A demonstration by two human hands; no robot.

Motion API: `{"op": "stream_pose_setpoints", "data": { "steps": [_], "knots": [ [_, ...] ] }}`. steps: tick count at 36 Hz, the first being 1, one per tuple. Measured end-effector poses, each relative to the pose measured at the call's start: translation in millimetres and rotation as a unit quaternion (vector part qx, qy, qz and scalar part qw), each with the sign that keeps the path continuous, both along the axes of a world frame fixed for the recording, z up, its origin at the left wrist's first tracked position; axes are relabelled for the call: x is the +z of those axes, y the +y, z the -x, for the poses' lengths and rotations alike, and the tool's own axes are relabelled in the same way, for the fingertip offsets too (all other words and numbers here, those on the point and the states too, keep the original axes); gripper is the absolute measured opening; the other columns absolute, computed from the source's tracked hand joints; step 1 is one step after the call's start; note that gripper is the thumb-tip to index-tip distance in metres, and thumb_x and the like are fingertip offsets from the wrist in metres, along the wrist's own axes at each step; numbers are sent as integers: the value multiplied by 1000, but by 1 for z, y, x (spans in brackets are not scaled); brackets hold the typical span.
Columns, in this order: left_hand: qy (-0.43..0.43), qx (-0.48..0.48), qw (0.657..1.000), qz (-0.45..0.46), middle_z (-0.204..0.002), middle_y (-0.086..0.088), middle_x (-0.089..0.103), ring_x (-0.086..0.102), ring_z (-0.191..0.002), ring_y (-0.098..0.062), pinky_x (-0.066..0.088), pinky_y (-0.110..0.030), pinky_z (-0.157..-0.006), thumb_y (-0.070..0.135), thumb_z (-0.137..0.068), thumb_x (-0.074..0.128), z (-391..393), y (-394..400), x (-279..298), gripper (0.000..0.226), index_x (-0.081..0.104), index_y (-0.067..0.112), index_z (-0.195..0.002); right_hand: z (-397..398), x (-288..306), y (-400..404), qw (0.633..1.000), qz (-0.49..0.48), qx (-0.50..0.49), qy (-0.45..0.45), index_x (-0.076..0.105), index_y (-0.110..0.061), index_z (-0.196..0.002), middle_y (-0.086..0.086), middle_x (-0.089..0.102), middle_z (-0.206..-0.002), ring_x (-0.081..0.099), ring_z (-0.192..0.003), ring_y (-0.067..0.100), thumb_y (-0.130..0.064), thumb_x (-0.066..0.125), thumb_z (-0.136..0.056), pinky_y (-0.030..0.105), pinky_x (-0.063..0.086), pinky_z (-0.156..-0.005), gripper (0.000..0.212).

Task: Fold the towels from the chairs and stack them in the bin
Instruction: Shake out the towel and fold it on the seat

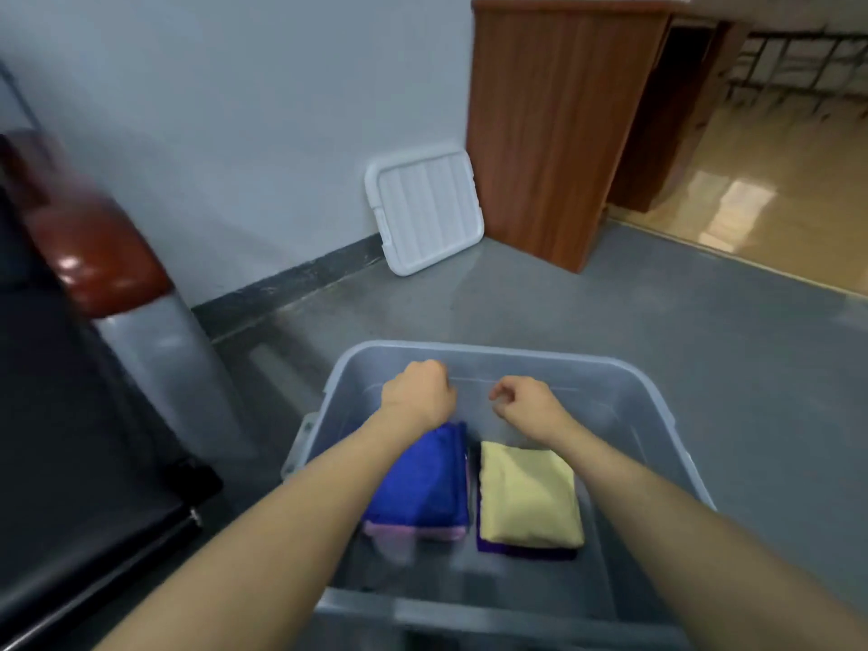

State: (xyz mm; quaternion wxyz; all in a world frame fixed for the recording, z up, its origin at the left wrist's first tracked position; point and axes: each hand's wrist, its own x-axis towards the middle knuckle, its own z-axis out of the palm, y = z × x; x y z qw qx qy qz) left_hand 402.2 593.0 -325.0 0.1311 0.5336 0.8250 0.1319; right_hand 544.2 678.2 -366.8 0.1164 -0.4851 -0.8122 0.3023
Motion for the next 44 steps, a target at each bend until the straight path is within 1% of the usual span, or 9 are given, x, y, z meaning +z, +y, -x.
{"op": "stream_pose_setpoints", "data": {
  "steps": [5, 10, 14, 17, 19, 23, 28, 36, 44],
  "knots": [
    [8, 30, 996, -81, -113, -15, 63, 59, -106, -34, 47, -35, -82, 23, -91, 45, 32, -44, 77, 28, 64, 9, -106, 34, 75, -36, 997, -40, 26, 64, 68, -10, -95, 1, 61, -79, 55, -76, 15, -3, 55, -83, 20, 37, -60, 19],
    [36, 77, 981, -177, -114, -13, 64, 58, -107, -31, 46, -34, -82, 26, -94, 44, 70, -118, 150, 28, 63, 11, -107, 81, 148, -92, 983, -95, 70, 138, 66, -15, -89, -5, 57, -67, 52, -61, 7, -2, 52, -84, 8, 38, -52, 20],
    [58, 127, 963, -232, -108, -13, 65, 59, -101, -33, 48, -35, -79, 24, -91, 43, 100, -179, 187, 27, 64, 10, -101, 127, 188, -141, 968, -99, 132, 190, 67, -13, -86, -10, 54, -62, 50, -59, 2, 1, 58, -83, 20, 42, -67, 17],
    [68, 171, 950, -251, -100, -11, 65, 59, -95, -31, 48, -35, -75, 23, -92, 42, 132, -235, 203, 24, 62, 10, -92, 171, 207, -188, 954, -102, 190, 211, 68, -15, -84, -10, 55, -61, 50, -59, 2, -1, 60, -83, 16, 40, -64, 16],
    [65, 205, 946, -242, -94, -11, 64, 61, -87, -30, 46, -33, -69, 22, -92, 42, 157, -273, 207, 23, 58, 8, -86, 202, 213, -221, 944, -103, 232, 211, 69, -13, -87, -8, 57, -66, 51, -61, 1, -5, 60, -85, 14, 40, -64, 12],
    [48, 267, 936, -227, -89, -5, 62, 60, -80, -25, 47, -30, -66, 23, -93, 44, 196, -337, 207, 23, 62, 8, -95, 249, 215, -272, 932, -100, 285, 199, 66, -15, -86, -8, 58, -68, 53, -60, 1, -7, 57, -87, 13, 42, -59, 12],
    [64, 364, 902, -222, -85, -2, 60, 59, -75, -23, 45, -28, -62, 24, -94, 44, 238, -429, 190, 20, 60, 12, -94, 319, 208, -351, 907, -54, 372, 189, 65, -20, -83, -2, 64, -78, 59, -63, 8, -11, 56, -89, 19, 47, -58, 14],
    [65, 501, 840, -196, -88, -8, 63, 60, -86, -27, 47, -33, -69, 23, -90, 46, 282, -549, 156, 15, 53, 14, -80, 417, 186, -476, 845, -9, 506, 175, 64, -21, -86, -6, 62, -80, 58, -70, 8, -12, 55, -89, 16, 40, -55, 14],
    [116, 589, 783, -163, -106, -19, 62, 58, -101, -36, 46, -38, -83, 16, -91, 48, 319, -643, 133, 21, 62, 2, -99, 484, 168, -579, 797, -6, 575, 184, 69, -11, -91, -4, 62, -76, 57, -73, 13, -6, 56, -85, 20, 38, -66, 14]
  ]
}}
